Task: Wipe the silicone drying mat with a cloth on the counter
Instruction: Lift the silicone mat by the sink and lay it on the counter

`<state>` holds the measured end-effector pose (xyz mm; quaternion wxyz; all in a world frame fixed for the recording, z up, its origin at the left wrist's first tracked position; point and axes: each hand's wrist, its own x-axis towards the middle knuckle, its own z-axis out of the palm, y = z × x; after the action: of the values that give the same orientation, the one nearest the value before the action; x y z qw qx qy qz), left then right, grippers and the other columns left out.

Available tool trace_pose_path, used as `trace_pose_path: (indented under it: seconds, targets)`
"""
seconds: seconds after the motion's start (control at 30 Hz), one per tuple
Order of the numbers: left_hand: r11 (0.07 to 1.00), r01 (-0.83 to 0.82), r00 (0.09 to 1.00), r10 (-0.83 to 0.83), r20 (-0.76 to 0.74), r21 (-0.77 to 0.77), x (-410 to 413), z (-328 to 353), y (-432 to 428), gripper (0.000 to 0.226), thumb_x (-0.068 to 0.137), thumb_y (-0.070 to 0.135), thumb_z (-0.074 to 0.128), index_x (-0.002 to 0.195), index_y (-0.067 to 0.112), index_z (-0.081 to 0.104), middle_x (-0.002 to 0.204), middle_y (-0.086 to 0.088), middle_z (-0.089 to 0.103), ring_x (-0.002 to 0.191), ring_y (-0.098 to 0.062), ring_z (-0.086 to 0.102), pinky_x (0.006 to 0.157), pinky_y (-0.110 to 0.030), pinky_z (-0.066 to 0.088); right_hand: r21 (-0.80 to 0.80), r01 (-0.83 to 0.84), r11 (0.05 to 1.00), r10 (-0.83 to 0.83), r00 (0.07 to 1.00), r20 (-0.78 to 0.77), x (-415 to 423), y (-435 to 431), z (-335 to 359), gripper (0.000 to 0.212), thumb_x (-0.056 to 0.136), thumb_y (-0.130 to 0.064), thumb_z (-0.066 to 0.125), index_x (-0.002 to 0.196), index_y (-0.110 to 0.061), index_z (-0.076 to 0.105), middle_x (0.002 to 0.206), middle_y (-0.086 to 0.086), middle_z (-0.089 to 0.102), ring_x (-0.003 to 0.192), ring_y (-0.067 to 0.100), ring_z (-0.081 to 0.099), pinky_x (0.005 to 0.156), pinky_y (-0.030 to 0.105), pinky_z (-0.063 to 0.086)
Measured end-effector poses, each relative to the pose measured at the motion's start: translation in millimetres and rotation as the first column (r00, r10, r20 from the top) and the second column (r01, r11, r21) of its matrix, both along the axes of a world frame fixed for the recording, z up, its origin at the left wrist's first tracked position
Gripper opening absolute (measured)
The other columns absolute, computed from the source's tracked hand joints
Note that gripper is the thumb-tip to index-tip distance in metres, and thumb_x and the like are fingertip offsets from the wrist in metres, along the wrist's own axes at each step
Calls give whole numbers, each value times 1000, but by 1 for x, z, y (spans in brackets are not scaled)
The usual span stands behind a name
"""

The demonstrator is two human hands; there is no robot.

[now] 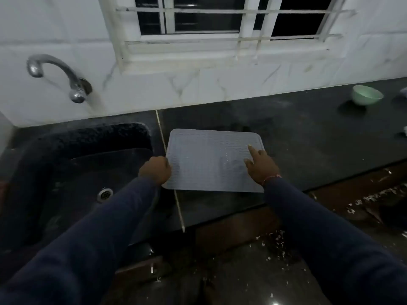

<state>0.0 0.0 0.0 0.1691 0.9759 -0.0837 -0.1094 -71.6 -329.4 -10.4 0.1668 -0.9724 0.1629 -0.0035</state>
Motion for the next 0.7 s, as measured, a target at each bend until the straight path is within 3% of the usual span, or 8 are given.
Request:
trace_pose_path:
  seconds: [0.17, 0.37, 0.57, 0.7]
  targets:
    - [998, -58, 998, 58, -40, -1, 26, -25, -29, 41, 94, 28, 46, 128, 5, 50, 128, -19, 48, 117, -39, 50, 97, -45, 43, 68, 121, 990, -108, 981, -160, 37, -40, -24, 56, 98, -37, 43, 151, -28, 28, 147, 19, 33, 128, 42, 38, 105, 51, 36]
    - [969, -248, 966, 247, -76, -9, 45, -47, -44, 43, 91, 25, 45, 126, -1, 48, 129, -25, 44, 118, -43, 44, 99, -47, 40, -6, 180, 984, -178, 969, -172, 52, -48, -36, 42, 94, -36, 45, 135, -27, 50, 136, 16, 40, 122, 39, 40, 98, 50, 39]
    - [920, -387, 918, 379, -115, -56, 51, -53, -40, 47, 92, 31, 50, 127, 0, 43, 128, -25, 47, 116, -43, 49, 94, -47, 42, 119, 370, 922, -346, 921, -178, 62, -64, -39, 52, 89, -33, 54, 132, -6, 44, 136, 22, 42, 123, 42, 43, 99, 47, 38]
    - [928, -372, 921, 371, -121, 18, 55, -53, -35, 42, 98, 39, 40, 119, 5, 53, 120, -20, 57, 108, -38, 56, 81, -41, 43, 232, 405, 884, -361, 908, -211, 64, -81, -39, 49, 91, -35, 58, 126, -2, 48, 130, 23, 53, 117, 41, 52, 91, 41, 42]
